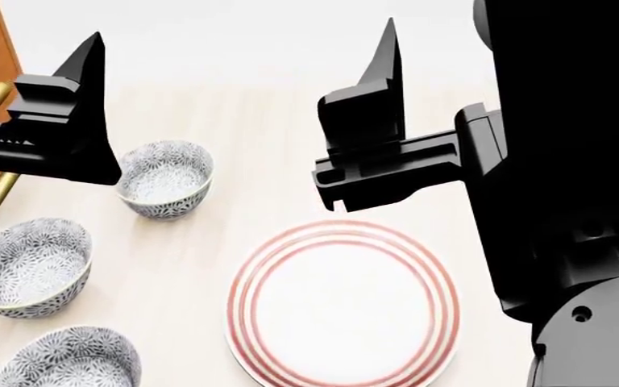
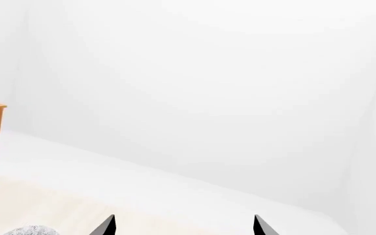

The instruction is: Put the bowl at the front on the plate.

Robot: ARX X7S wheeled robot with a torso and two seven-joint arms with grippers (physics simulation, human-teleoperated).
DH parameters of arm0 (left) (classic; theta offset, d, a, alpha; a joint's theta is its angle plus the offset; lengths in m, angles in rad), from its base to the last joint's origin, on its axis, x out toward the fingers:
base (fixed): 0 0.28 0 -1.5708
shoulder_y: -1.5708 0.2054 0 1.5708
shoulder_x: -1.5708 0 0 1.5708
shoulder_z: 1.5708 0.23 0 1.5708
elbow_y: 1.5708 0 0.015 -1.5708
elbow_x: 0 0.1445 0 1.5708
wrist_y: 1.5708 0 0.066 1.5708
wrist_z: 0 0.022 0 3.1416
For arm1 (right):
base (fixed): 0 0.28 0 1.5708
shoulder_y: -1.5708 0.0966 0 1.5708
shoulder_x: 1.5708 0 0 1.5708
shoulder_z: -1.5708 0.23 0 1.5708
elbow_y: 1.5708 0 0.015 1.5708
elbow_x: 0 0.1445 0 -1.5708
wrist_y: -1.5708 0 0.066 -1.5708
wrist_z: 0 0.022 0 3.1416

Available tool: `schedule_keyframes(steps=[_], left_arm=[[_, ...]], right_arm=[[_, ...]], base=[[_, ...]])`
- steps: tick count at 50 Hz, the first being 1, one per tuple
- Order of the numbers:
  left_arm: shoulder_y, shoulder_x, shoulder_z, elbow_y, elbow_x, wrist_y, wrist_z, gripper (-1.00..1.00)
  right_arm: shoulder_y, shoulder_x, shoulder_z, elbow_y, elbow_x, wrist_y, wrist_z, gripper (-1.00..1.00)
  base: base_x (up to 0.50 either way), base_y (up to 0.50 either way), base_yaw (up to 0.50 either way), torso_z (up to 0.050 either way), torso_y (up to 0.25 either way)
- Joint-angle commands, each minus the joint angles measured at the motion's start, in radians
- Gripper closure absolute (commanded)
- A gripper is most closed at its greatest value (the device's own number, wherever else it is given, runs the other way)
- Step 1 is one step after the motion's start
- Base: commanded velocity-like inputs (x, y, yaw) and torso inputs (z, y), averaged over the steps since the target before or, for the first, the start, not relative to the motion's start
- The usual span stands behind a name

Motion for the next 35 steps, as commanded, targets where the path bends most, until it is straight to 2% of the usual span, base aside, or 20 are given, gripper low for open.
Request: schedule_keyframes(steps=[1,35], left_arm=[[0.0,-0.006,0.007,0.0,0.002,0.008,0.002,-1.0],[0.014,-0.022,0.021,0.003,0.006,0.034,0.007,-1.0]], right_arm=[[-0.004,0.005,-0.002,-0.003,-0.008,-0.008,-0.008,-1.0],[0.004,0.012,-0.025,-0.007,-0.002,-0.026,-0.004,-1.0]], base=[[0.07,0.0,0.0,0.0,0.0],[0.08,0.0,0.0,0.0,0.0]])
